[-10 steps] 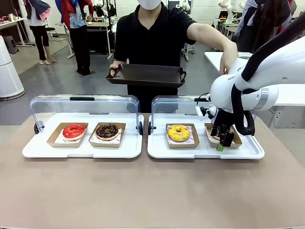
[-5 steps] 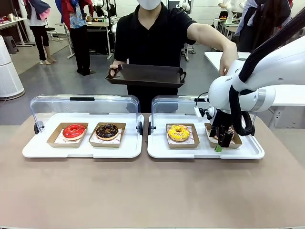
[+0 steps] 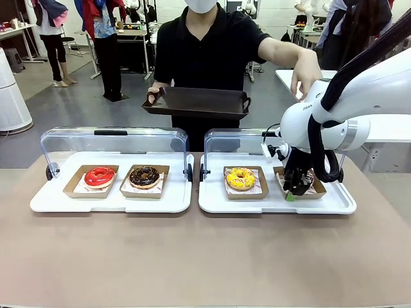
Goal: Provide the desired donut to the person.
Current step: Pick up and lift the Paper togo box containing the Donut pointed at by the person.
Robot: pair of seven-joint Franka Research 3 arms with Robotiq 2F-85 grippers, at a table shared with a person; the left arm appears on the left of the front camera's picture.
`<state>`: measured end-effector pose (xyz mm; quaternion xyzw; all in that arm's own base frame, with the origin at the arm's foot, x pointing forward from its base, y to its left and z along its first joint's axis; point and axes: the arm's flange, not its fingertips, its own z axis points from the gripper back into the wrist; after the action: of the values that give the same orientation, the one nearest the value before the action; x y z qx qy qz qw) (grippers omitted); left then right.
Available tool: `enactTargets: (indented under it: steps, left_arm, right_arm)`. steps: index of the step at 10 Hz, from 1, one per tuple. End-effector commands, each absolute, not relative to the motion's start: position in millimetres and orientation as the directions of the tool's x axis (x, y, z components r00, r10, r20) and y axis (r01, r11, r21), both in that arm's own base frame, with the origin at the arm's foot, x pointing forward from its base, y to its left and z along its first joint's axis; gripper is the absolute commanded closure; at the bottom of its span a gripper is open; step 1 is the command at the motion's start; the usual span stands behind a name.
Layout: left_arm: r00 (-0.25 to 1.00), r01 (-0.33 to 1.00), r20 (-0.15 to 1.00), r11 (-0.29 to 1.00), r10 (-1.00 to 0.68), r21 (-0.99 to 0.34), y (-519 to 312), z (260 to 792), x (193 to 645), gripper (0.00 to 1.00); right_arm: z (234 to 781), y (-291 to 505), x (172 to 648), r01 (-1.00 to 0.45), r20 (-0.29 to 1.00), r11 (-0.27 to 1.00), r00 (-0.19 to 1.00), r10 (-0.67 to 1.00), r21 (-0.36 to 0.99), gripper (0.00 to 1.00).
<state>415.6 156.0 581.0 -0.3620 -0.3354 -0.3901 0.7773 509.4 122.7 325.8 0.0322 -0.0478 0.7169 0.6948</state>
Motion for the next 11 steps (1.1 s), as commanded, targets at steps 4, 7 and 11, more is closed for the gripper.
enactTargets:
  steps: [4,7,11]
  left_arm:
    - [0.467,0.851,0.807,0.433,-0.361,-0.299,157,582,414,0.0]
    - [0.467,0.851,0.807,0.433,-0.361,-0.299,157,582,414,0.0]
    - [0.467,0.851,0.807,0.433,-0.361,-0.299,157,582,414,0.0]
  right_arm:
    - [320,120,513,-0.998,0.14,-0.038,-0.044,0.989,-0.045,1.0]
    - [320,121,512,-0.998,0.133,-0.031,-0.037,0.99,-0.047,1.0]
    - [346,132,481,-0.996,0.052,0.026,0.021,0.998,-0.085,1.0]
